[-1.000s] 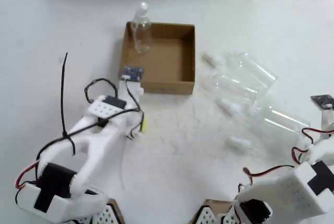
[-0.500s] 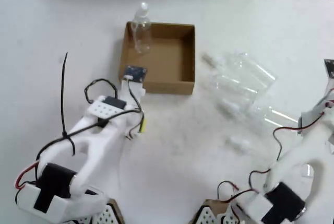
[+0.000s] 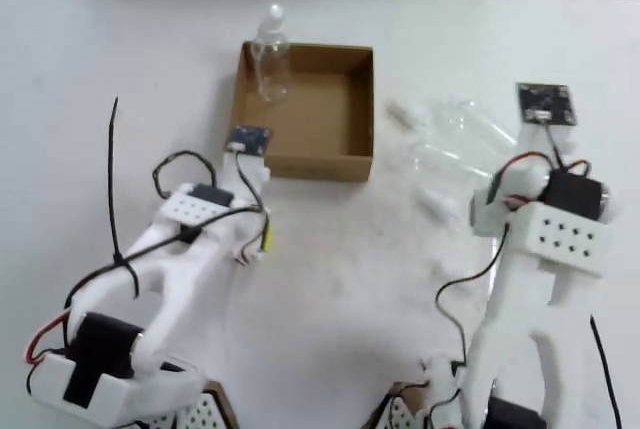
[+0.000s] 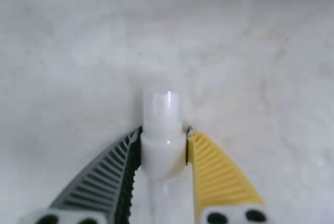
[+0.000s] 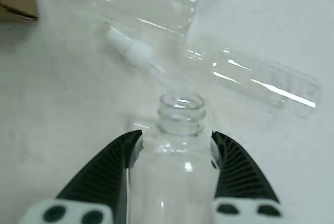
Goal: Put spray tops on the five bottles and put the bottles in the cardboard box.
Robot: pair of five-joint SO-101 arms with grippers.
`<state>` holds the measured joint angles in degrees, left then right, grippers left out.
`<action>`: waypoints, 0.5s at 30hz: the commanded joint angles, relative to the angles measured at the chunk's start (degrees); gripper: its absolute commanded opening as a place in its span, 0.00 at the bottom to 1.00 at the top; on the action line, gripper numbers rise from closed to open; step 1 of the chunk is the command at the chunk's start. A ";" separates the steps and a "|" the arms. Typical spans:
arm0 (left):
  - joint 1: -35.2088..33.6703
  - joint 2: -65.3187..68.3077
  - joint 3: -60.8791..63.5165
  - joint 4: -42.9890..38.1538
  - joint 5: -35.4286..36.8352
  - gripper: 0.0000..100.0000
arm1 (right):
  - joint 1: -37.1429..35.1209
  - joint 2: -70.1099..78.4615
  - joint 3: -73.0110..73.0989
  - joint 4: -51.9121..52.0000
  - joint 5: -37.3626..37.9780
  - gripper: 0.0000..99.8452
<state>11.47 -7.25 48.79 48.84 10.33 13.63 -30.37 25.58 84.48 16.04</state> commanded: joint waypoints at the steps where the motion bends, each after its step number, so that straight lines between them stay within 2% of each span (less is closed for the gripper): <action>1: -1.71 -2.51 -0.18 -0.70 -0.26 0.02 | -6.81 -5.93 0.00 0.22 -2.73 0.08; 7: -1.71 -2.51 -0.18 -0.62 -0.35 0.02 | -18.68 -12.26 1.49 -0.57 -9.32 0.08; 15: -1.71 -2.51 -0.18 -0.53 -0.35 0.02 | -26.33 -19.91 15.91 -18.59 -10.46 0.08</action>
<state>11.47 -7.25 48.79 48.84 10.33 -10.46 -46.81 37.80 72.62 6.02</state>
